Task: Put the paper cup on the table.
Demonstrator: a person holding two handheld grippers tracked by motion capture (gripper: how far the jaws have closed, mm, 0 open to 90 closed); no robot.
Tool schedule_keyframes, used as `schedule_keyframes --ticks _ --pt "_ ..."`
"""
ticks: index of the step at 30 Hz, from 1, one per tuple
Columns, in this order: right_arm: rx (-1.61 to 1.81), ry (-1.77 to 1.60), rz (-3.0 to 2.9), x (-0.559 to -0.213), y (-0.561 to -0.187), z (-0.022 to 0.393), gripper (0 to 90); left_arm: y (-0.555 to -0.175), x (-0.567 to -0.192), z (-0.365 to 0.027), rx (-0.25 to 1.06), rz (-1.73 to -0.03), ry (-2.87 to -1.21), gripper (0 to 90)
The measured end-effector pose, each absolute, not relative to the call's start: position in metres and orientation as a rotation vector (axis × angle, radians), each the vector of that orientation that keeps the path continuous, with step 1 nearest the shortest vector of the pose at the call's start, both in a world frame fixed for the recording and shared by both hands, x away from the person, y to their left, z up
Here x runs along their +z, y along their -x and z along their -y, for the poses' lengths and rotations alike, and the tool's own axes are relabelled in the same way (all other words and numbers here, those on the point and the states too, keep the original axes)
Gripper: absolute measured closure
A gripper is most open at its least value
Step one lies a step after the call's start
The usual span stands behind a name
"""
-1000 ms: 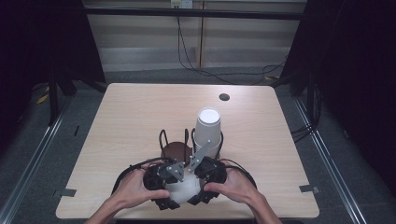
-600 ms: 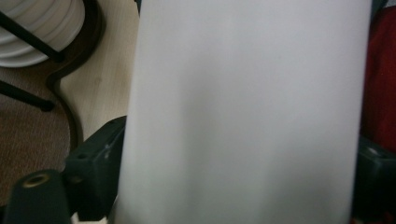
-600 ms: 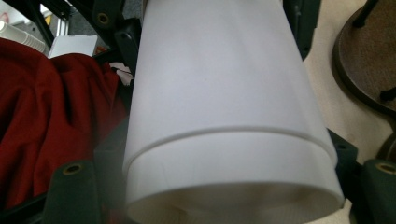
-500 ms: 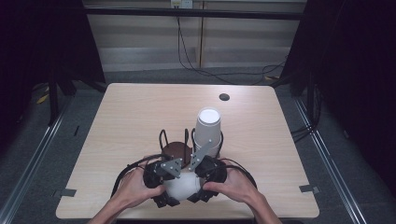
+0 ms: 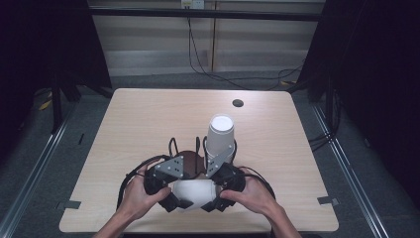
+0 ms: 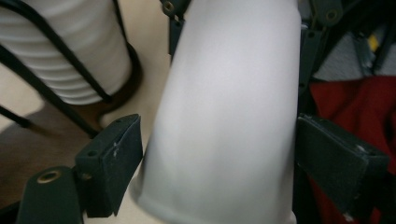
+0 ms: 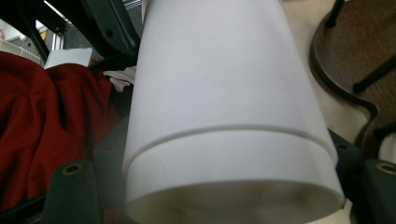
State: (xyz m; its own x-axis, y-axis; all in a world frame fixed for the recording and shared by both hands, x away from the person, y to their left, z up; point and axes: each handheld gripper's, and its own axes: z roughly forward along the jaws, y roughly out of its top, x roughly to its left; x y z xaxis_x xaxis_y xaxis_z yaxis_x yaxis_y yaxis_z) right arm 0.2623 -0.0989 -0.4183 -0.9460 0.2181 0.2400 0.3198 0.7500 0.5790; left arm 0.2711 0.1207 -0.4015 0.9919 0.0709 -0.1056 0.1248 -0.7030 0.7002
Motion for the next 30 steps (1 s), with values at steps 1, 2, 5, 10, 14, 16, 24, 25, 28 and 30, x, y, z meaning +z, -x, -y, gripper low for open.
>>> schedule_keyframes --ticks 1,2,5,10,14,16,24,25,28,30 --pt "-0.958 0.447 2.788 -0.418 -0.262 0.101 25.4 -0.272 -0.400 -0.122 -0.095 -0.132 -2.351 15.7" --pt "-0.960 0.452 2.789 -0.419 -0.263 0.102 25.4 -0.272 -0.400 -0.123 -0.096 -0.142 -2.336 15.9" --pt "-0.967 0.472 2.785 -0.419 -0.264 0.106 25.4 -0.272 -0.397 -0.126 -0.092 -0.161 -2.302 15.9" --pt "-0.990 0.490 2.781 -0.418 -0.262 0.110 25.4 -0.275 -0.395 -0.132 -0.113 -0.191 -2.256 15.8" --pt "-1.019 0.518 2.774 -0.417 -0.264 0.115 25.4 -0.274 -0.393 -0.137 -0.075 -0.245 -2.209 16.6" --pt "-1.034 0.540 2.768 -0.417 -0.264 0.119 25.3 -0.274 -0.395 -0.141 -0.085 -0.261 -2.176 16.7" --pt "-1.113 0.566 2.761 -0.415 -0.262 0.129 25.3 -0.272 -0.399 -0.159 -0.104 -0.330 -2.138 16.7" --pt "-1.128 0.570 2.764 -0.415 -0.262 0.130 25.3 -0.272 -0.398 -0.162 -0.103 -0.332 -2.132 16.8" --pt "-1.172 0.578 2.753 -0.414 -0.261 0.133 25.2 -0.269 -0.397 -0.171 -0.069 -0.349 -2.106 17.9" --pt "-1.208 0.577 2.737 -0.413 -0.262 0.136 25.2 -0.269 -0.401 -0.173 -0.080 -0.356 -2.105 17.8"
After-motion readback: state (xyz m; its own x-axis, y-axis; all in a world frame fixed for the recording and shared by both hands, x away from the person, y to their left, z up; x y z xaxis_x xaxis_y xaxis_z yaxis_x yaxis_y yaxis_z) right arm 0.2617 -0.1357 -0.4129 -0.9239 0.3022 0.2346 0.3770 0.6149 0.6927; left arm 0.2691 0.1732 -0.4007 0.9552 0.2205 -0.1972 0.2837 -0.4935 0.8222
